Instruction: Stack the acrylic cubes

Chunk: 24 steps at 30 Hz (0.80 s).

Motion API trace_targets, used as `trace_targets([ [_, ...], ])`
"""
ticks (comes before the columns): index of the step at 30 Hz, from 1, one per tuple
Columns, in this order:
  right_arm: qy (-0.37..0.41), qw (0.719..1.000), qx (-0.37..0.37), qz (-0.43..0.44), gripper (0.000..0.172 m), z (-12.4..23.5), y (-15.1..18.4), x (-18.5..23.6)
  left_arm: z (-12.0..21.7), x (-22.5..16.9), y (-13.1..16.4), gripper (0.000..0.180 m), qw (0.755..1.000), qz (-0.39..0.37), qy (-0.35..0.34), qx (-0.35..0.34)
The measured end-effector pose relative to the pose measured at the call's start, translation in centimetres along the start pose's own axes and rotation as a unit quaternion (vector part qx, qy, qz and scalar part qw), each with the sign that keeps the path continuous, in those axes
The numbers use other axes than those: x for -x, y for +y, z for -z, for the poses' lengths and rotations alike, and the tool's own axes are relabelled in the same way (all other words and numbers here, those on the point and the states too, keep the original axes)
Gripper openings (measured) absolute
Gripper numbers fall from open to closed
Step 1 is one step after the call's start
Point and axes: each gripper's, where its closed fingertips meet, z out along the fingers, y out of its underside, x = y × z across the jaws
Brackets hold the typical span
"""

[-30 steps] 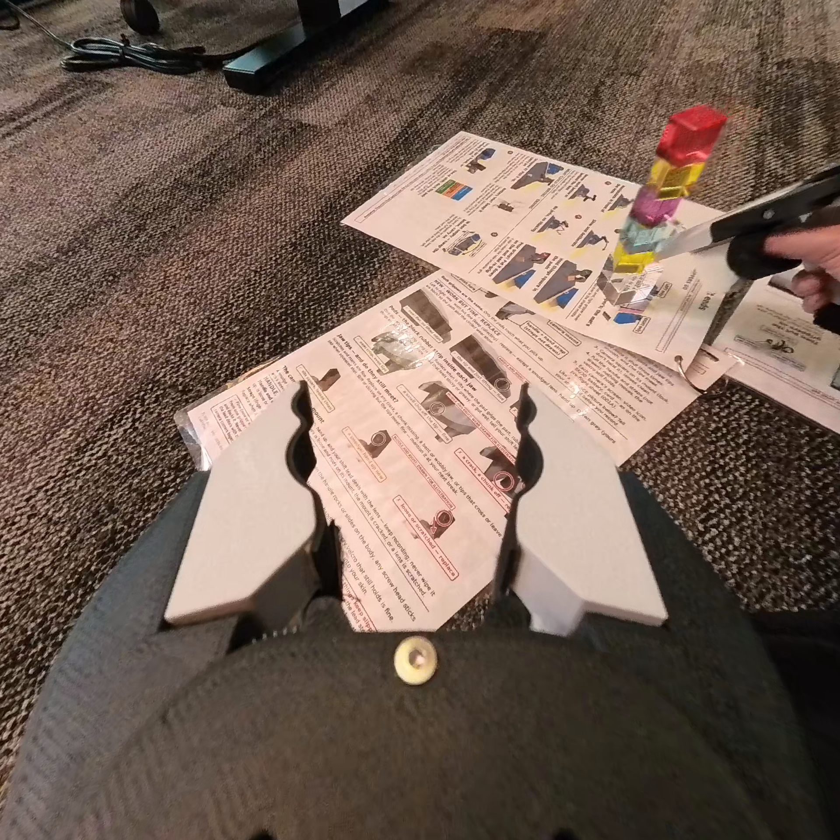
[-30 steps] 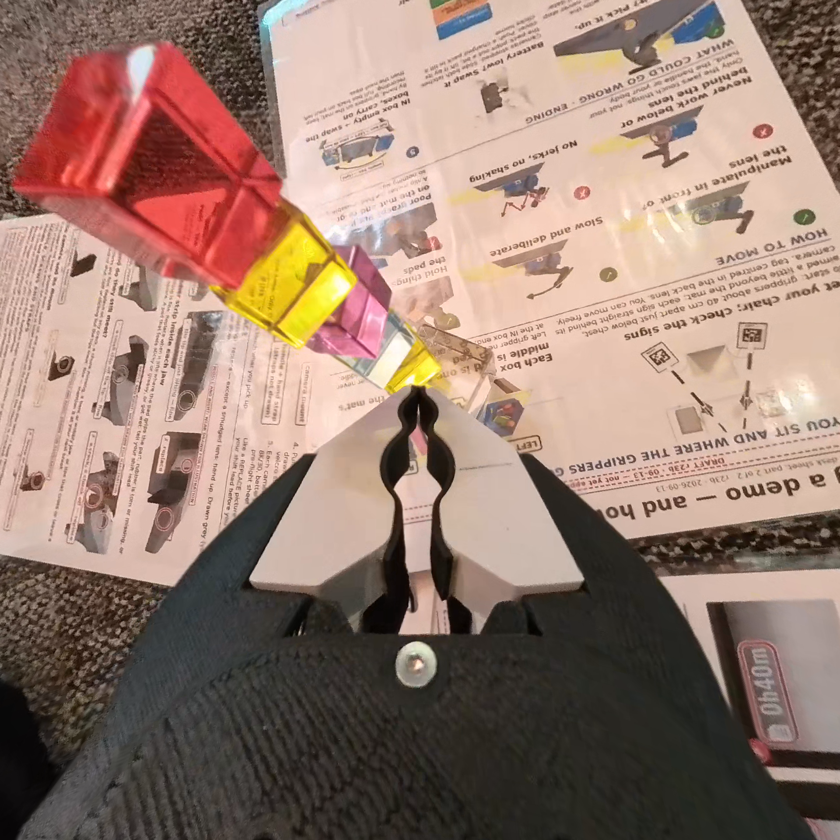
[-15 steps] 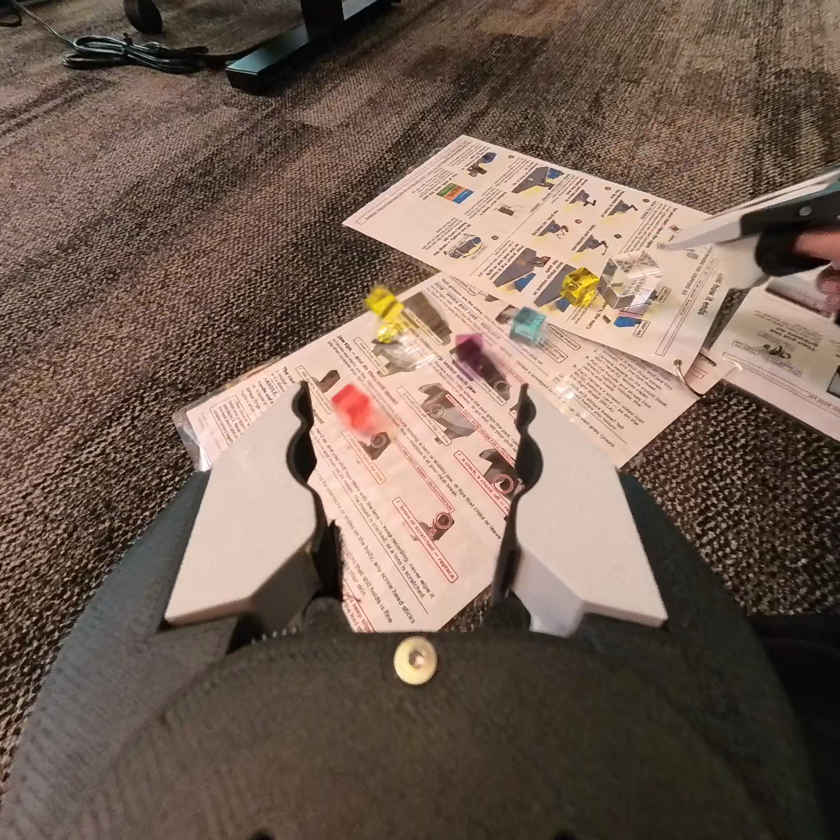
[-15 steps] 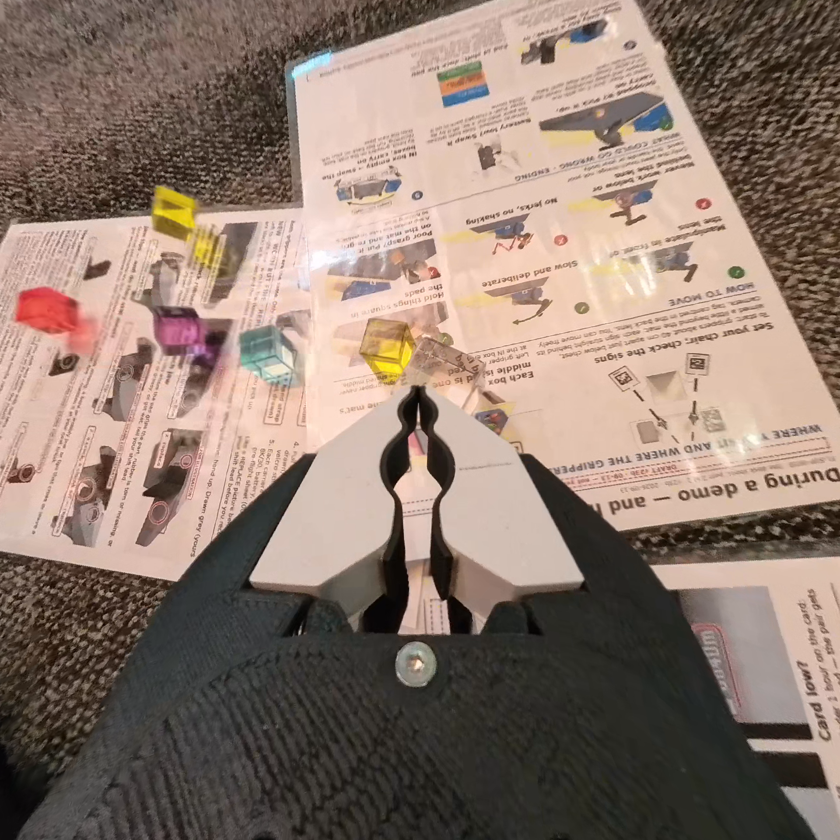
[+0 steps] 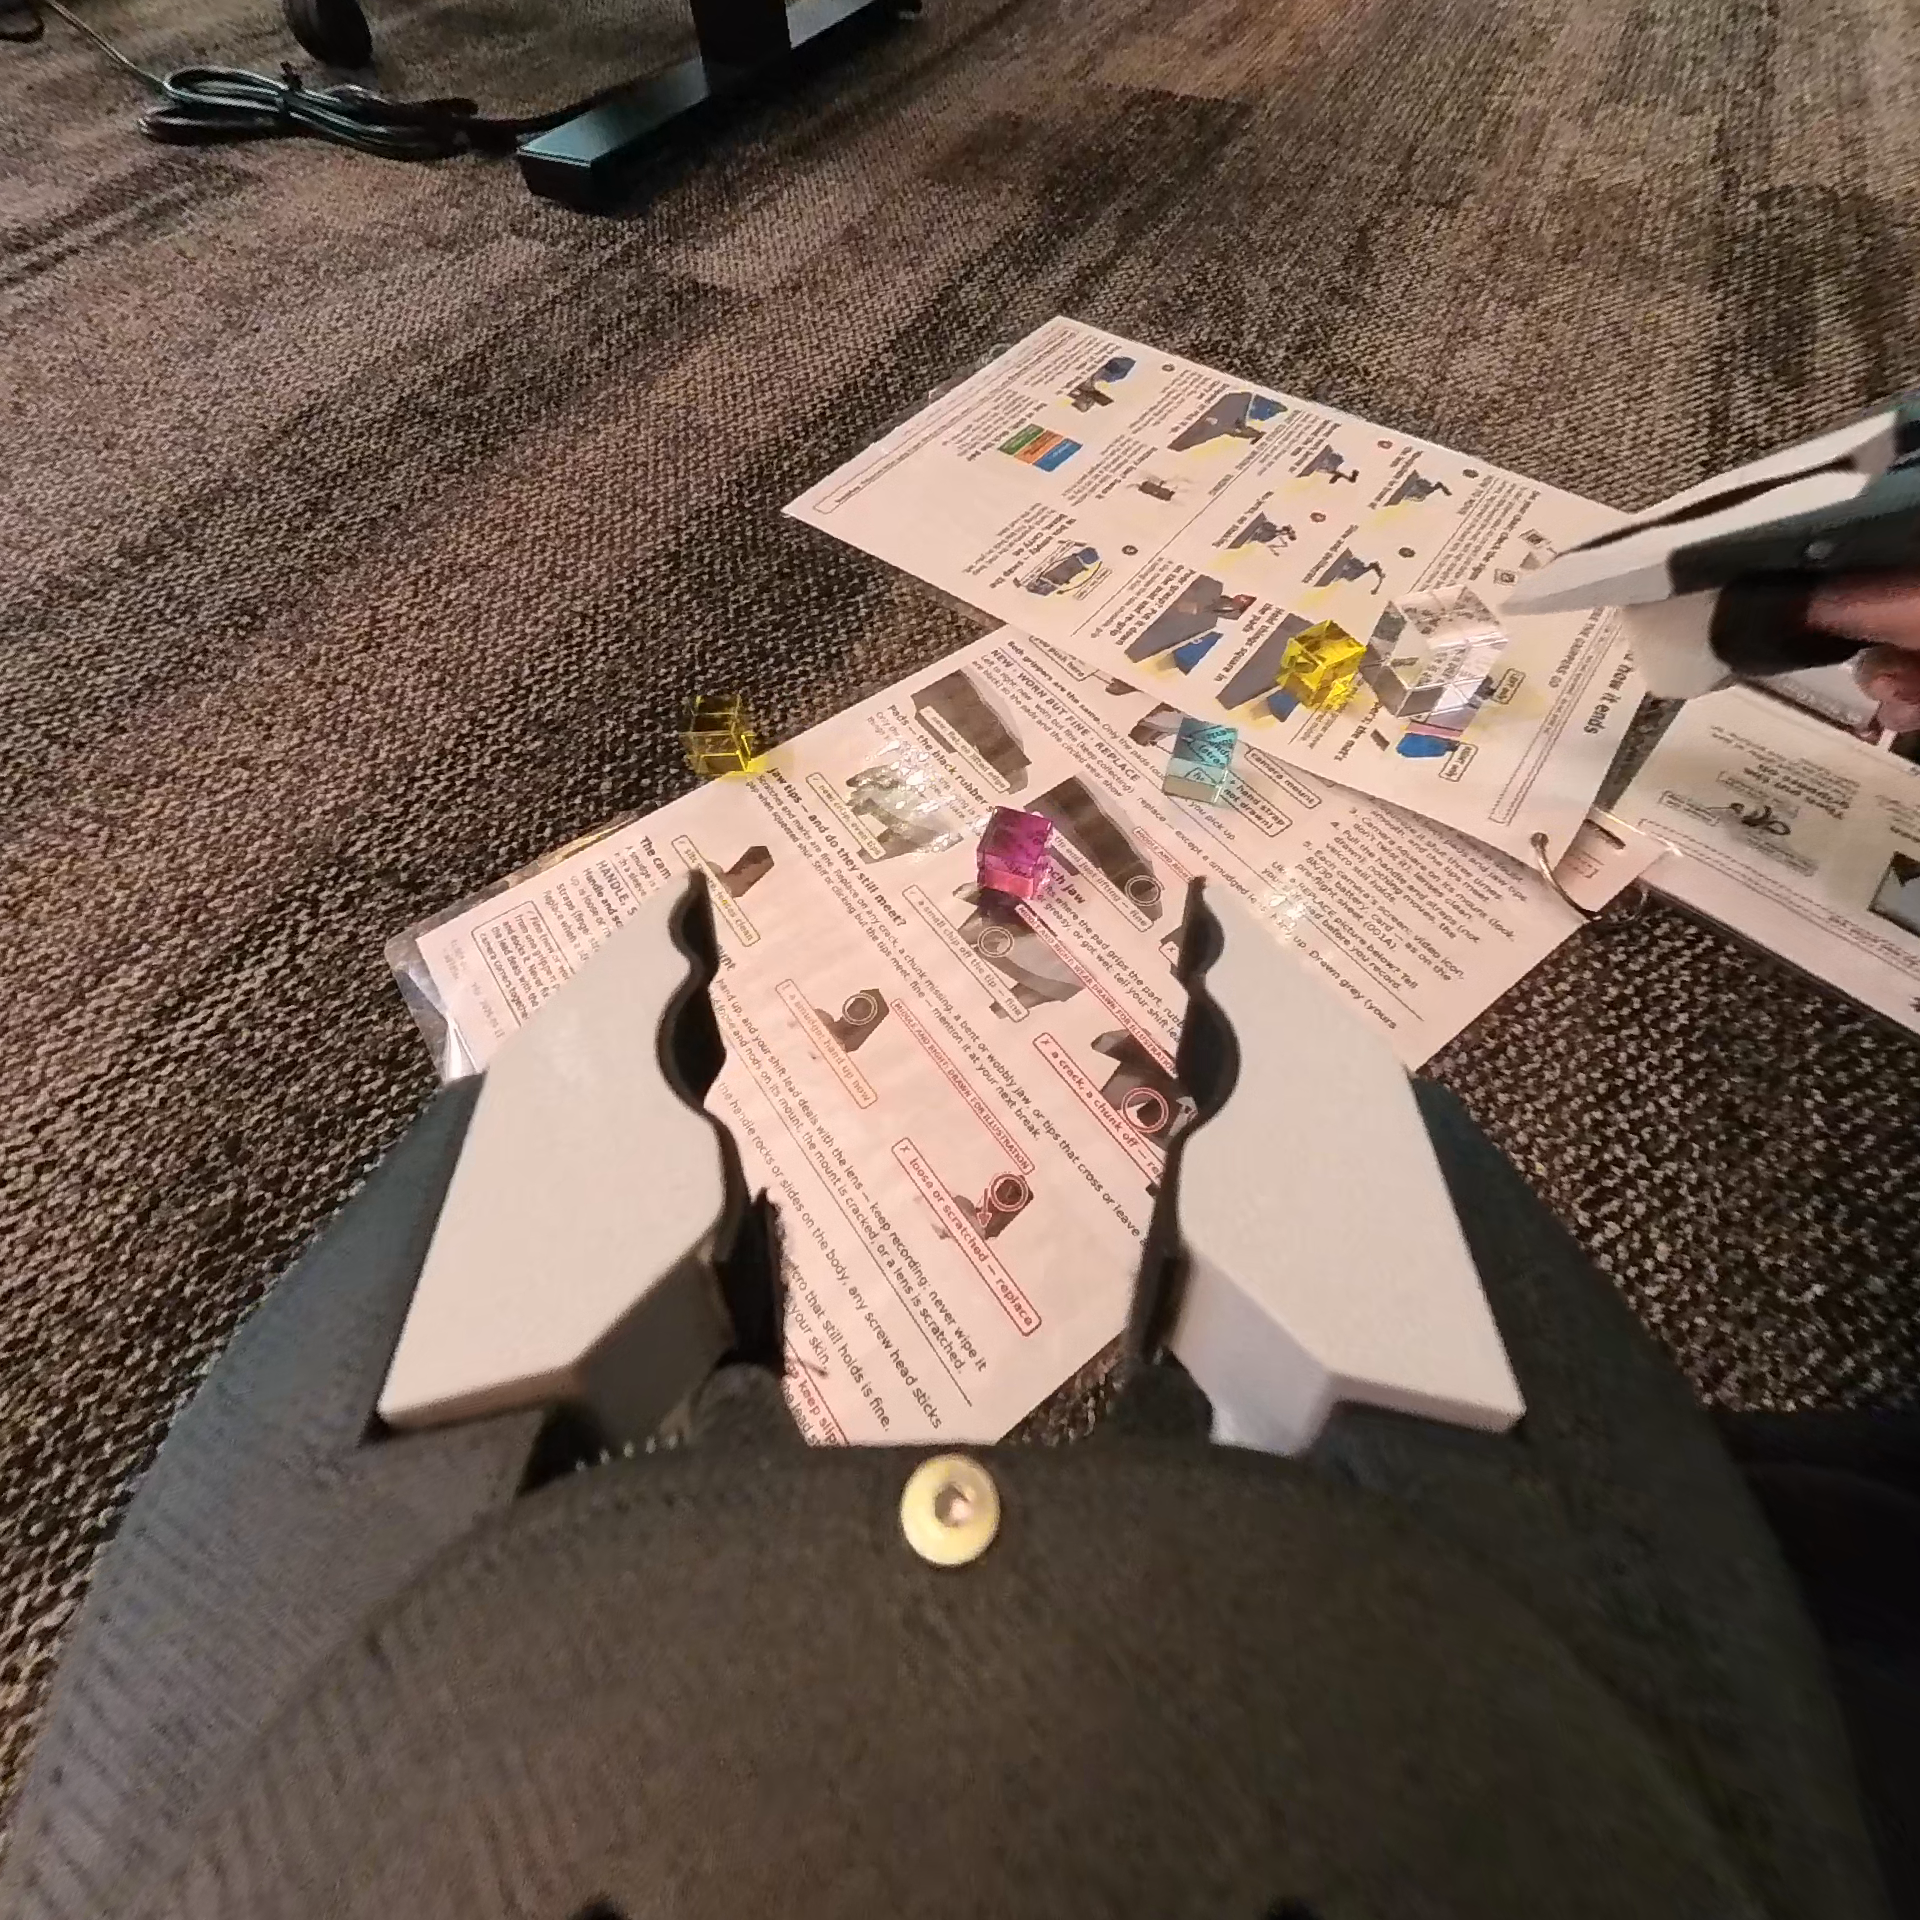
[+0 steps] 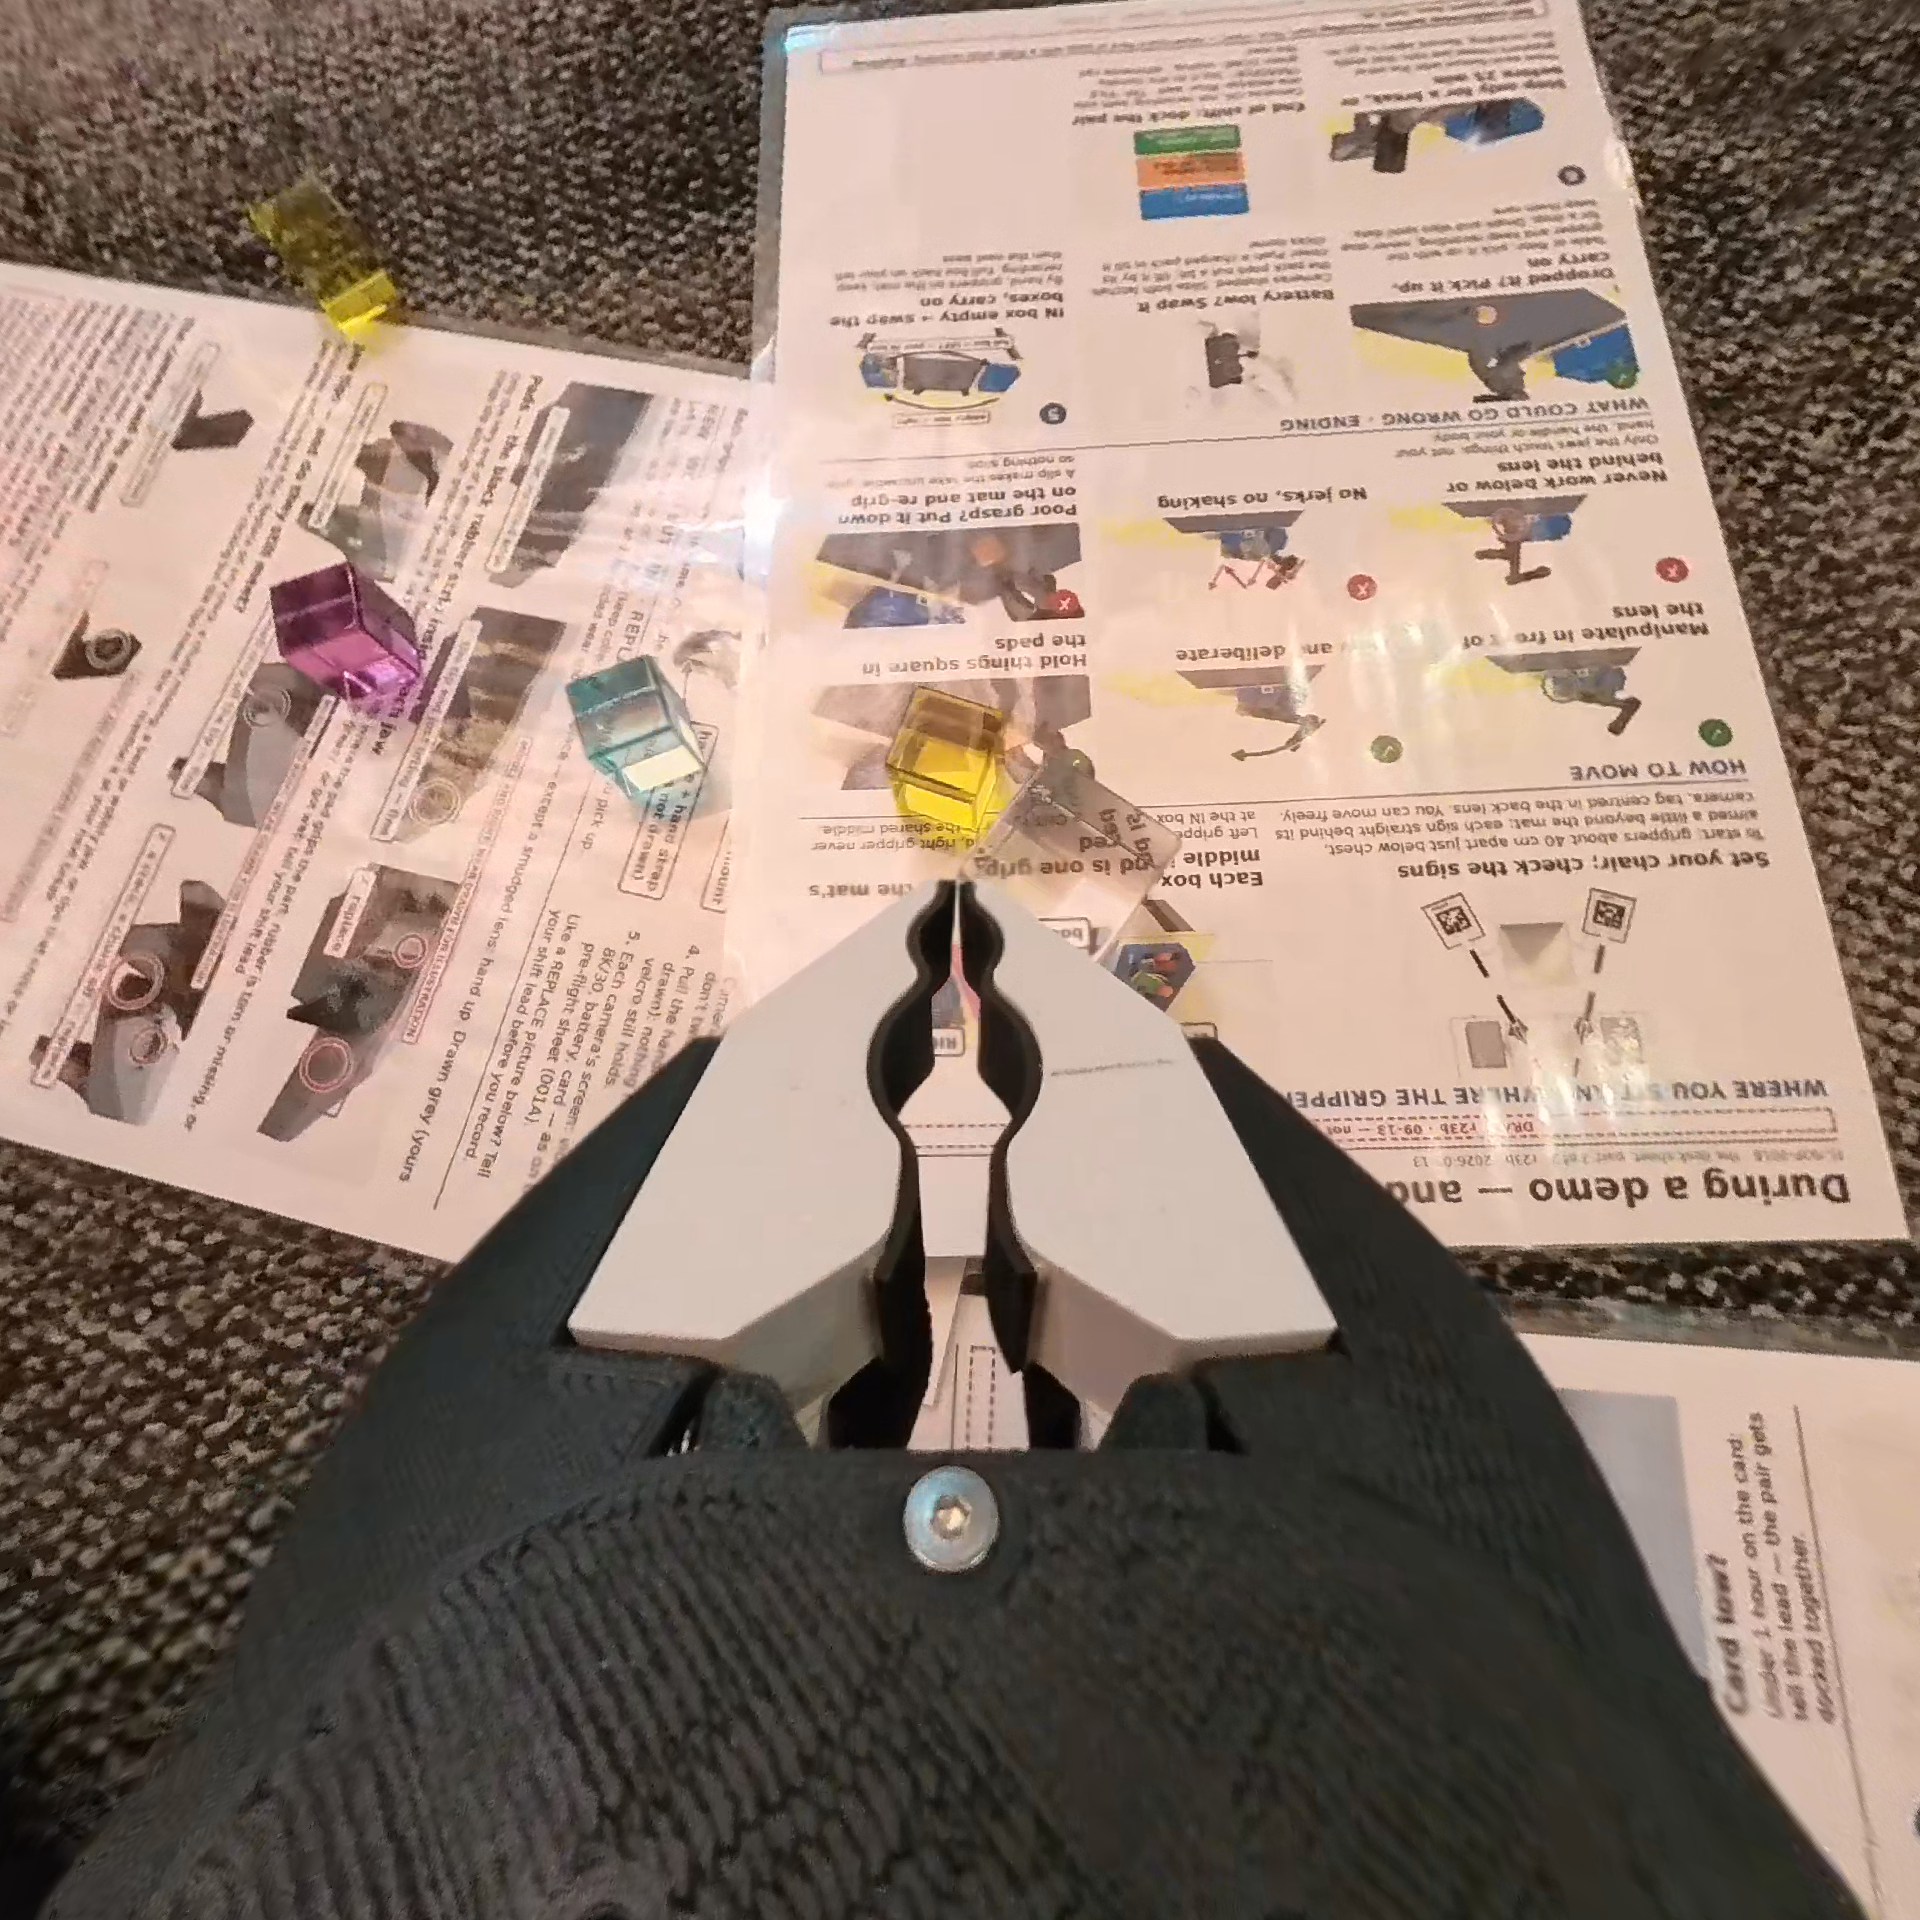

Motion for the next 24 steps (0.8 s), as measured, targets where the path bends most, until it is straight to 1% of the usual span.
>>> trace_targets([
  [11,-0.013,0.999,0.012,0.028,0.0,-0.6,0.1,0.9,0.1,-0.2,0.0,0.088,1.0,-0.004,0.005,0.002],
  [14,-0.025,0.999,0.011,0.045,0.01,-1.1,-0.3,1.6,0.1,-0.3,-0.1,0.087,1.0,-0.003,0.008,-0.002],
  [17,-0.052,0.996,0.019,0.071,0.033,-2.0,-0.9,2.9,0.2,-0.3,-0.1,0.086,1.0,0.002,0.011,-0.005],
  [20,-0.076,0.992,0.044,0.091,0.041,-3.1,-1.0,3.9,0.0,-0.4,0.0,0.086,1.0,0.001,0.015,0.0],
  [22,-0.066,0.989,0.056,0.12,0.043,-3.9,-1.1,3.7,-0.1,-0.5,0.1,0.086,1.0,-0.001,0.017,0.002],
  [24,-0.039,0.985,0.077,0.152,0.043,-4.8,-1.0,2.8,-0.2,-0.5,0.2,0.086,1.0,-0.001,0.018,0.004],
])
